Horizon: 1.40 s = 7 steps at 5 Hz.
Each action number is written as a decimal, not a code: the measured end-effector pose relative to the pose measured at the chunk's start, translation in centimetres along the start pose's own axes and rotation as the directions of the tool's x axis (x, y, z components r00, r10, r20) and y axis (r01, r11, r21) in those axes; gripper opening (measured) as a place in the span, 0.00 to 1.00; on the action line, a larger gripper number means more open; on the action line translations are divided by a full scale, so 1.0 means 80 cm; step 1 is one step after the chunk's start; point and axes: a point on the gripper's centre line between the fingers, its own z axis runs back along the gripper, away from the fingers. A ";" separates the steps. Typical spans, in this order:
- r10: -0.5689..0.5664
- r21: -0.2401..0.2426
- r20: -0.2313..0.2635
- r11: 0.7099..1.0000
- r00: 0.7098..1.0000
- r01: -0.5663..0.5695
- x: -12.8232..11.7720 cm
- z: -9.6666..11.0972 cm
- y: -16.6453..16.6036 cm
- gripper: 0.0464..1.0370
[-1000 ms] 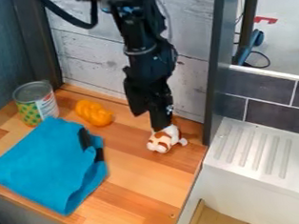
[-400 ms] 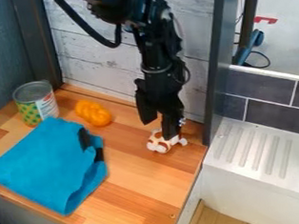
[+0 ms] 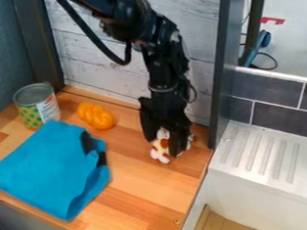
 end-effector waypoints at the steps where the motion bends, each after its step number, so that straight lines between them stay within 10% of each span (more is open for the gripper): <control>1: 0.061 0.018 -0.005 0.998 0.998 -0.061 0.001 -0.002 0.004 0.92; 3: 0.075 -0.012 -0.015 0.997 0.997 -0.075 -0.003 0.003 -0.001 0.55; 5: 0.177 0.012 0.028 0.984 0.984 -0.177 -0.052 0.073 -0.012 0.55; 7: 0.244 -0.088 -0.131 0.962 0.961 -0.257 -0.136 0.066 -0.054 0.55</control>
